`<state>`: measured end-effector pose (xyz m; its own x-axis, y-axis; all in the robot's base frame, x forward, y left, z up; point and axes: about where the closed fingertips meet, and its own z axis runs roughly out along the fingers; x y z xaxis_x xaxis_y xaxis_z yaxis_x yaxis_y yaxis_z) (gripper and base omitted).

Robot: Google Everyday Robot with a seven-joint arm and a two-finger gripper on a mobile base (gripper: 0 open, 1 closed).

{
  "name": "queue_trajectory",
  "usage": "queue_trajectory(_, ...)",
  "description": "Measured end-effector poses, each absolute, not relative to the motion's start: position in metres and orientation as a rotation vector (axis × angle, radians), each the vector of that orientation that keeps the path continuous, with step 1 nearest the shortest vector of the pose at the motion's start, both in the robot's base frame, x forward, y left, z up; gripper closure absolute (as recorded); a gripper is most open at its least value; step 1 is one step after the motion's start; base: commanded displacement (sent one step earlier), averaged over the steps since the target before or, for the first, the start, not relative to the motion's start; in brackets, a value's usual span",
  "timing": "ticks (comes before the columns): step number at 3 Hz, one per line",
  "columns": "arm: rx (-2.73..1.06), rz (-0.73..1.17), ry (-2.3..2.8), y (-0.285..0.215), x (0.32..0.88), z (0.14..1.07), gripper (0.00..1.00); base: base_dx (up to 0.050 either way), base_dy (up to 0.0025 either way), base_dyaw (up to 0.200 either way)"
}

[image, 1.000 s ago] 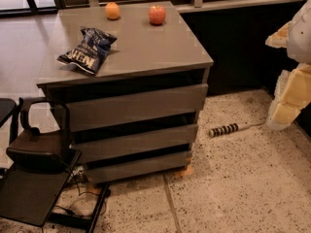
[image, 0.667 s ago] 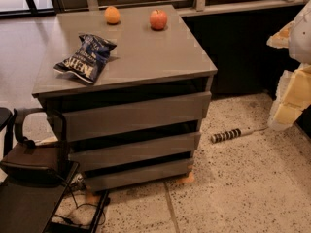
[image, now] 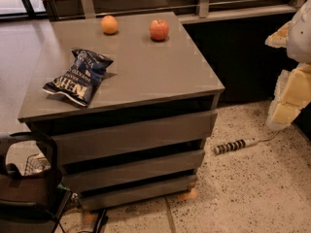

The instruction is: Move apple near blue chip bag

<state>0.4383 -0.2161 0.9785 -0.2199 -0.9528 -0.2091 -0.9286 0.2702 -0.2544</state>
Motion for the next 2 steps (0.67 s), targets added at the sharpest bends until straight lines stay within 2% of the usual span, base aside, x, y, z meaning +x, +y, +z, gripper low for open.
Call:
queue_trajectory(1, -1.72, -0.106, 2.225, -0.2161, 0.4383, 0.9785, 0.0, 0.0, 0.00003, 0.192)
queue_trajectory(2, -1.72, -0.106, 2.225, -0.2161, 0.4383, 0.9785, 0.0, 0.045, -0.00199, -0.085)
